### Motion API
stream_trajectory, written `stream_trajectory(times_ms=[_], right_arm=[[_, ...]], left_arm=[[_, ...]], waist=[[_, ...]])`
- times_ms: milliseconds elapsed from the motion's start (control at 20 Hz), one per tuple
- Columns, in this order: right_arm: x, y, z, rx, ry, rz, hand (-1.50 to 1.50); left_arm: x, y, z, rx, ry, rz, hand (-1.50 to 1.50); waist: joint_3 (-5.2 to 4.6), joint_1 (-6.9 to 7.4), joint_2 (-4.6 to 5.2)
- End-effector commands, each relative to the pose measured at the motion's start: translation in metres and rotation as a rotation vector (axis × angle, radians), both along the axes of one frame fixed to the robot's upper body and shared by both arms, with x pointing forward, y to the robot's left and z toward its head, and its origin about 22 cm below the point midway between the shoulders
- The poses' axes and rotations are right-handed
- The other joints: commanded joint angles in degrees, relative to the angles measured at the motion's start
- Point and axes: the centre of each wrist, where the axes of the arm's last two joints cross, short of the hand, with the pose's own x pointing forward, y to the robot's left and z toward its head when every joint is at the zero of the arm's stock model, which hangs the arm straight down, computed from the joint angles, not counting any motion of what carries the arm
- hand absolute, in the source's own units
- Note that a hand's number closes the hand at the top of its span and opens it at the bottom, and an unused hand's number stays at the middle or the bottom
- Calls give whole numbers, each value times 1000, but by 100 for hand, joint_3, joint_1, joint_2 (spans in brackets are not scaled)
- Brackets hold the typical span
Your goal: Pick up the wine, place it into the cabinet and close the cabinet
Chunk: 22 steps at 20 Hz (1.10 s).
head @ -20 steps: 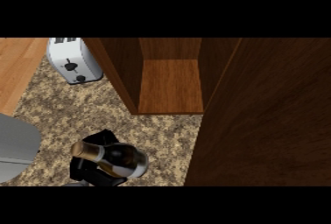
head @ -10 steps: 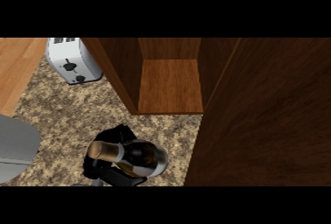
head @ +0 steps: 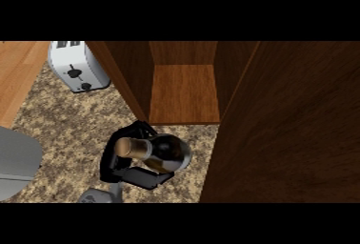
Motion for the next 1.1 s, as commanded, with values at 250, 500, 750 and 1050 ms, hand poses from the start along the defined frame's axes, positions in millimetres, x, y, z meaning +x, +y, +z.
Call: stream_trajectory(times_ms=[250, 500, 750, 1050], right_arm=[[-41, -17, 35, 84, -50, 38, -150], [-31, -17, 30, 92, -50, 33, -150], [-38, -17, 29, 83, -33, 49, -150], [-29, -15, 24, 74, -46, 60, -150]], left_arm=[[43, -14, 15, 90, -11, 42, 150], [72, -8, 21, 102, -12, 10, 150], [97, -26, 23, 107, 29, 30, 150], [103, -38, 12, 110, 13, 37, 150]], waist=[[2, -48, 9], [-1, 2, 29], [-4, -62, 30], [-8, -111, 59]])
